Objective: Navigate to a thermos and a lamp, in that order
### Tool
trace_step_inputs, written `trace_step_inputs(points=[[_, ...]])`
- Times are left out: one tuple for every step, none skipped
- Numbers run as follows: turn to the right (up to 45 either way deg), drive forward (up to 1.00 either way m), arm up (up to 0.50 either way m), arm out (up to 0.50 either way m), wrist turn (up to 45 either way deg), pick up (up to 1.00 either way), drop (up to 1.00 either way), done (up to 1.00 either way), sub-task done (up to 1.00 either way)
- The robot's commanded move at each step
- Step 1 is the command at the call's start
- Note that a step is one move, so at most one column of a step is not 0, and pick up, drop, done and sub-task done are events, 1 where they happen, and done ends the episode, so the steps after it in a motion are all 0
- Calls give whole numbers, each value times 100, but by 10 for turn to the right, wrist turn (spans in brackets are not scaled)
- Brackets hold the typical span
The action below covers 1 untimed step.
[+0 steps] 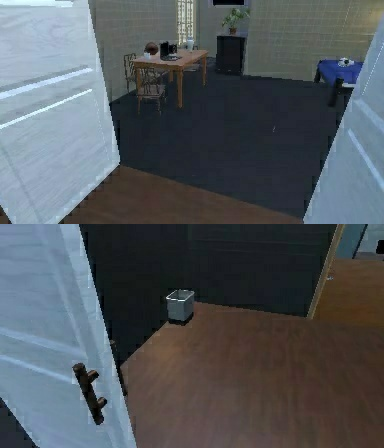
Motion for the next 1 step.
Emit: trace_step_inputs(points=[[0, 75, 0, 0, 0, 0, 0, 0, 0]])
